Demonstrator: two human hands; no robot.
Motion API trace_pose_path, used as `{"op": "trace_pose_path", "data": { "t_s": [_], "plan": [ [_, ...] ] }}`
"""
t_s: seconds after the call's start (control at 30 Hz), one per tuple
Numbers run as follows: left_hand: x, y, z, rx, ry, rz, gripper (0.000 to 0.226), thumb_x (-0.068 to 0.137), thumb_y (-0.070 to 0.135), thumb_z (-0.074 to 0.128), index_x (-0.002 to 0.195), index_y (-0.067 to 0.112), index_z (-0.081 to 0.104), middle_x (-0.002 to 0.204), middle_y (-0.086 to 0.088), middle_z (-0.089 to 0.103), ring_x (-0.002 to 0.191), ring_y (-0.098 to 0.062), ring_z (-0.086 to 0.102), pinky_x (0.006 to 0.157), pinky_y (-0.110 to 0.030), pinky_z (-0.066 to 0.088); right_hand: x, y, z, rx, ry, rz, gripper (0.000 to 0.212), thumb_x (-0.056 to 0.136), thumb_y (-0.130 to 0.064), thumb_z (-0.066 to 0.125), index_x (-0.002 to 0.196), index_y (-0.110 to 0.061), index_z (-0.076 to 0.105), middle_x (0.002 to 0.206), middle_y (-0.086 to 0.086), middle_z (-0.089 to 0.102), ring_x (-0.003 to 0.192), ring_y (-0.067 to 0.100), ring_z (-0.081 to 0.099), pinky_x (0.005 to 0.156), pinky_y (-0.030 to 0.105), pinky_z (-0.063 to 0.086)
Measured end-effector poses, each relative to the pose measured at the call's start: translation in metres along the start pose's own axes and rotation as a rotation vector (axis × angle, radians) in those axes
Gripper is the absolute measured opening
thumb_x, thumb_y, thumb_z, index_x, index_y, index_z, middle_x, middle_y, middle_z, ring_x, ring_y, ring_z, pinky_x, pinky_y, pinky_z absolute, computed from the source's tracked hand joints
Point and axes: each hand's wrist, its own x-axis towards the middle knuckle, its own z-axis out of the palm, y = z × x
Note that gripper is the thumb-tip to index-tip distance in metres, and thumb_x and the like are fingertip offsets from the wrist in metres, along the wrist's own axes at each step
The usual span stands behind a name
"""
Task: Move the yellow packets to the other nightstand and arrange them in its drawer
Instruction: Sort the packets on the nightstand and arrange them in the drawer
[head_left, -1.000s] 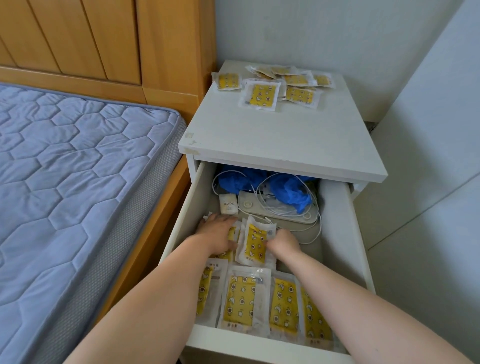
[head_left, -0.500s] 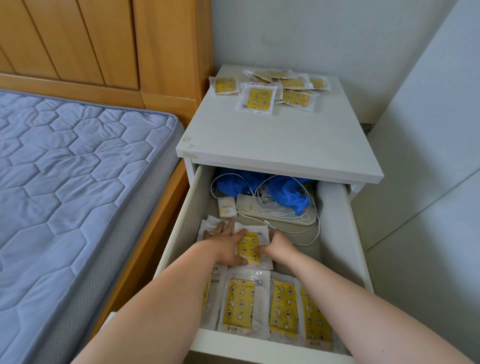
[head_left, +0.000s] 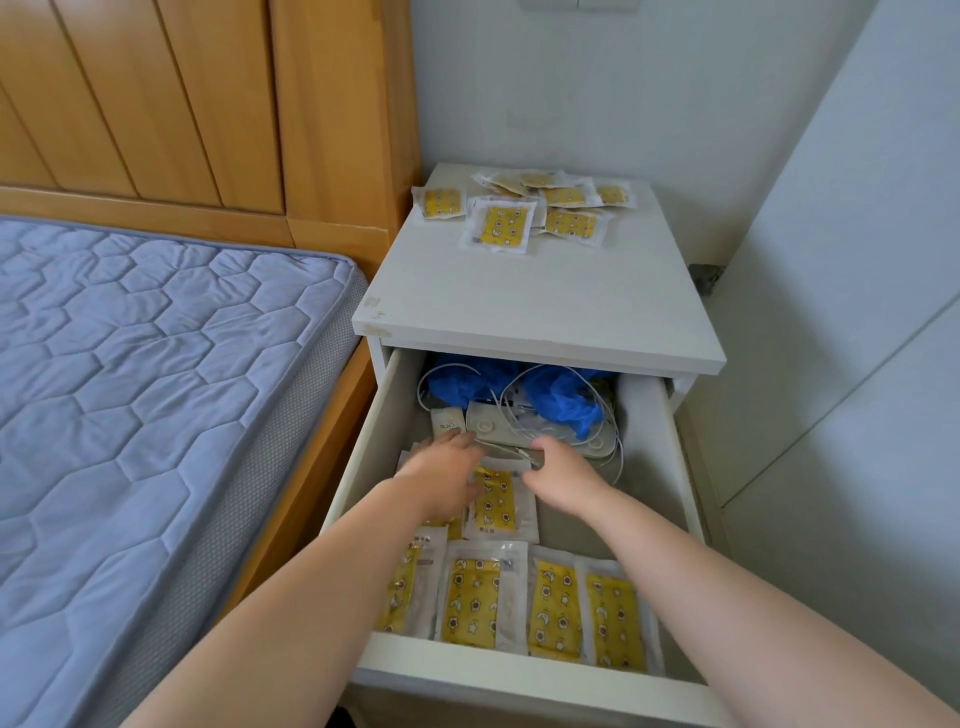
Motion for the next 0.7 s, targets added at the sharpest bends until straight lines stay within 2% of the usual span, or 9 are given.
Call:
{"op": "trace_pose_path", "data": {
  "t_s": [0.07, 0.2, 0.3, 0.4, 0.53, 0.7],
  "plan": [
    [-0.005, 0.010, -0.017, 0.015, 0.111, 0.049, 0.054, 0.097, 0.030, 0.049, 0.147, 0.023, 0.033, 0.156, -0.002, 0.028, 0.144, -0.022, 0.021, 0.117, -0.040, 0.022, -0.009, -0.008, -0.020, -0.034, 0.064, -0.069, 0.053, 0.093, -0.017, 0.051, 0.143, -0.015, 0.034, 0.147, 0.006, 0.036, 0.121, 0.021, 0.050, 0.094, 0.029, 0.041],
    [-0.011, 0.022, -0.060, -0.076, 0.357, 0.074, 0.041, 0.096, 0.023, 0.045, 0.137, 0.020, 0.049, 0.137, 0.002, 0.052, 0.127, -0.017, 0.043, 0.105, -0.032, 0.037, -0.020, -0.023, -0.060, -0.043, 0.238, -0.174, 0.041, 0.093, -0.016, 0.049, 0.133, -0.016, 0.047, 0.136, 0.003, 0.048, 0.110, 0.019, 0.055, 0.088, 0.028, 0.043],
    [-0.011, 0.029, -0.096, -0.190, 0.519, 0.051, 0.035, 0.096, 0.018, 0.045, 0.129, 0.017, 0.058, 0.128, 0.000, 0.059, 0.119, -0.018, 0.050, 0.098, -0.030, 0.041, -0.025, -0.038, -0.087, 0.000, 0.356, -0.257, 0.033, 0.091, -0.011, 0.048, 0.123, -0.013, 0.056, 0.124, 0.003, 0.057, 0.102, 0.015, 0.055, 0.083, 0.023, 0.042],
    [-0.001, 0.033, -0.122, -0.234, 0.612, 0.050, 0.033, 0.096, 0.014, 0.046, 0.126, 0.016, 0.059, 0.129, 0.000, 0.058, 0.120, -0.017, 0.048, 0.097, -0.028, 0.039, -0.020, -0.049, -0.109, 0.003, 0.434, -0.307, 0.030, 0.092, -0.009, 0.049, 0.120, -0.013, 0.058, 0.122, 0.001, 0.057, 0.108, 0.016, 0.054, 0.090, 0.026, 0.043],
    [0.026, 0.028, -0.139, -0.263, 0.568, -0.054, 0.040, 0.099, 0.022, 0.043, 0.139, 0.019, 0.047, 0.144, 0.002, 0.046, 0.134, -0.016, 0.035, 0.108, -0.029, 0.030, 0.008, -0.052, -0.125, -0.023, 0.425, -0.303, 0.035, 0.092, -0.012, 0.049, 0.127, -0.013, 0.053, 0.132, 0.002, 0.050, 0.122, 0.017, 0.045, 0.099, 0.027, 0.037],
    [0.066, 0.003, -0.141, -0.232, 0.405, -0.293, 0.053, 0.101, 0.035, 0.032, 0.150, 0.018, 0.023, 0.158, -0.002, 0.022, 0.146, -0.022, 0.014, 0.118, -0.038, 0.012, 0.052, -0.049, -0.137, 0.070, 0.284, -0.233, 0.053, 0.094, -0.017, 0.050, 0.143, -0.009, 0.032, 0.147, 0.006, 0.032, 0.136, 0.020, 0.031, 0.107, 0.026, 0.026]
  ]
}}
